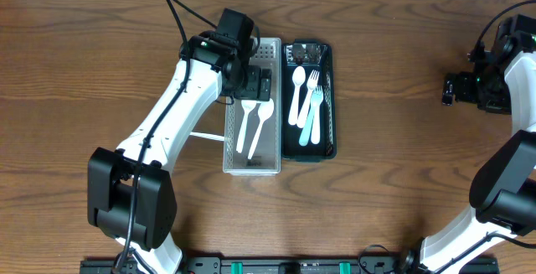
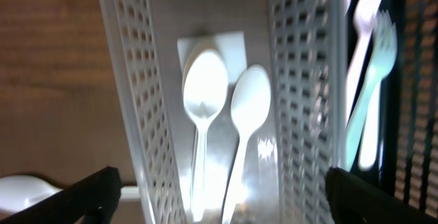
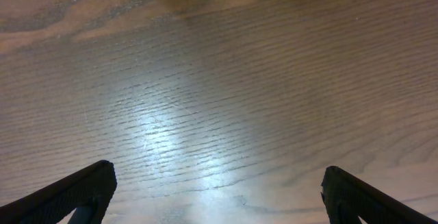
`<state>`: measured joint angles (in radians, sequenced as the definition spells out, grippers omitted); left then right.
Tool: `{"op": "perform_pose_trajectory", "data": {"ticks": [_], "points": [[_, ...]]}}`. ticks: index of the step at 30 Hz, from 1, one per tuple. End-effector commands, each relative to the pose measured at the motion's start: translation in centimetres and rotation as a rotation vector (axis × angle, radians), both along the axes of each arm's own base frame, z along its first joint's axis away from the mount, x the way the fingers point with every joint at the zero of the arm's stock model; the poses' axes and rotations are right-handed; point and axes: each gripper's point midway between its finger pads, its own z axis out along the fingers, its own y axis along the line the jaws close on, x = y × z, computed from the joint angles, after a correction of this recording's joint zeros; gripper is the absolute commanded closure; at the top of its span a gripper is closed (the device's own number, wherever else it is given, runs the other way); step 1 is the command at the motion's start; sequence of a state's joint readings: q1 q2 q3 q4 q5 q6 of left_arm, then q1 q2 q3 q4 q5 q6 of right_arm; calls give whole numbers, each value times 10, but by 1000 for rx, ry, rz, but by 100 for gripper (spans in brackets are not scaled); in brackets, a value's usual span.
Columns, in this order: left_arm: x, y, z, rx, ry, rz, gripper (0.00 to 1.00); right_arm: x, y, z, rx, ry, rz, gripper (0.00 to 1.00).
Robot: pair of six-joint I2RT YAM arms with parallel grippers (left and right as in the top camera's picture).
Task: Pack container
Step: 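Lower the spoon into the gray basket and open the left gripper, then move the left gripper to the last white spoon on the table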
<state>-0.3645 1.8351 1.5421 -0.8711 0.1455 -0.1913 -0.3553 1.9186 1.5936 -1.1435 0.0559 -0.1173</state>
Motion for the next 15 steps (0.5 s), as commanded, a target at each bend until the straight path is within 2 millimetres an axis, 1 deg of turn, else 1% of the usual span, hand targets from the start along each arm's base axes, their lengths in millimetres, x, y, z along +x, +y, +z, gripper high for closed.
{"op": "perform_pose_trajectory", "data": {"ticks": [1,3,4,7,9,11,13,15], "points": [[11,8,9,-22,-29,56,2,-1,-1,0,2,-1,8,1],[19,22,19,-38,-50,146,2,-1,-1,0,2,-1,8,1],[23,35,26,-43,-65,225,2,-1,-1,0,2,-1,8,1],[33,85,50,-74,-113,496,2,-1,-1,0,2,-1,8,1],[33,122,66,-124,-131,695,2,-1,-1,0,2,-1,8,1],[23,159,77,-192,-110,951,2,-1,-1,0,2,-1,8,1],[5,189,81,-246,-59,1195,2,-1,-1,0,2,-1,8,1],[-13,204,80,-280,3,1350,2,-1,-1,0,2,-1,8,1]]}}
